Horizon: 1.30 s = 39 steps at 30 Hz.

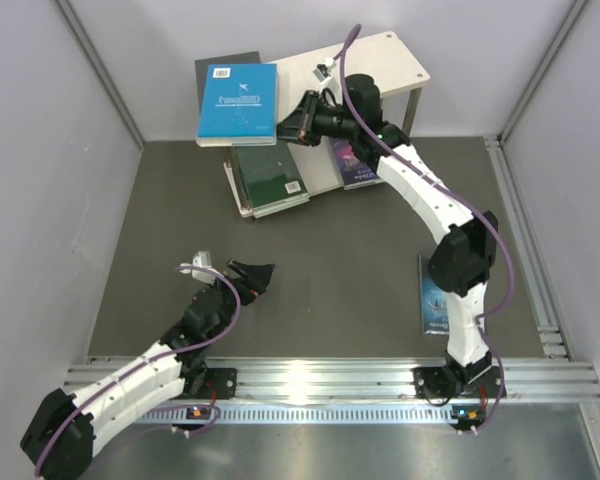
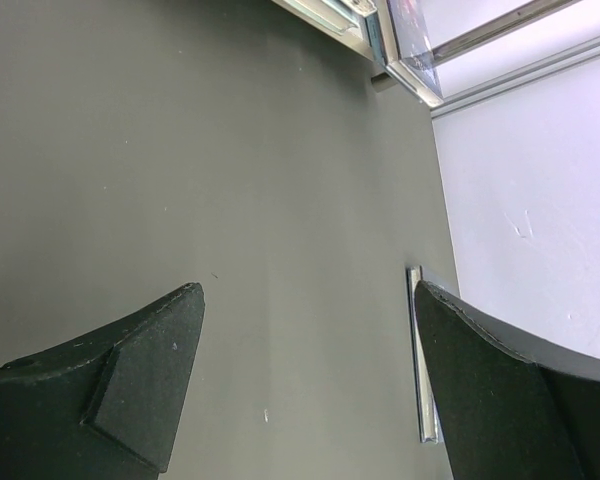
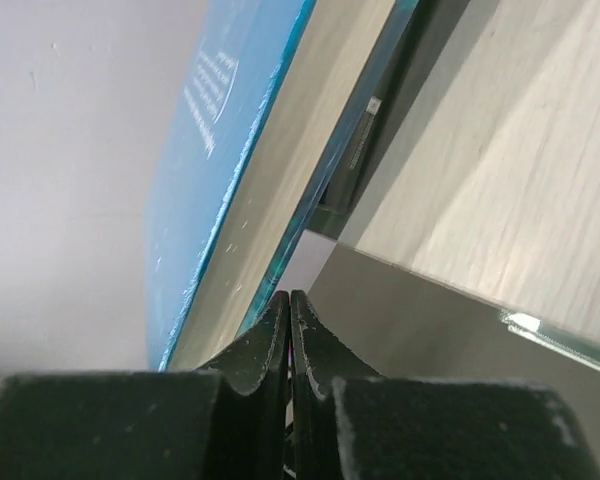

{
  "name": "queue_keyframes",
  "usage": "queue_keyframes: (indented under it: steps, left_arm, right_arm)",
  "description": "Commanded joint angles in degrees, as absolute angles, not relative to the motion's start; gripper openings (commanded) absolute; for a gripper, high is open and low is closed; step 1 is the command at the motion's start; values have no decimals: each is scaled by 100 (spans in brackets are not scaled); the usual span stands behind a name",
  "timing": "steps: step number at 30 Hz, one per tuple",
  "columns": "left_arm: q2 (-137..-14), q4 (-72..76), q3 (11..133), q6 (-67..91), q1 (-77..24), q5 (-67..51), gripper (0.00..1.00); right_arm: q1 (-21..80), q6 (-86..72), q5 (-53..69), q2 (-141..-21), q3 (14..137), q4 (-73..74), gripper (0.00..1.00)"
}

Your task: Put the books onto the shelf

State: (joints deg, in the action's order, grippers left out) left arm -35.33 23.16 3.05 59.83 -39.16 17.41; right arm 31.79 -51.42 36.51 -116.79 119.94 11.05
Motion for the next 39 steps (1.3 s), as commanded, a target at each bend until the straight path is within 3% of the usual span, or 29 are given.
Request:
queue_keyframes:
  steps: [1,8,15,39]
  left_arm:
    - [-3437,2681,-378,5906,-3920,1784,90]
    - [-3357,2646,-378,5880,-3911,1802,90]
    - [-3392,2672,-378,5871,-3920,1802,90]
    - [-3472,2716,-351,5845,-3920,1793,90]
  right_arm:
    - [3278,-5326,3691,-11917,12629,1046,0]
    - [3243,-4993,3648,-11348,11235,1029,0]
    - [3278,-4544,3366,-9924,9563,949,0]
    - [3727,-4799,3885,-10230,11012,1002,0]
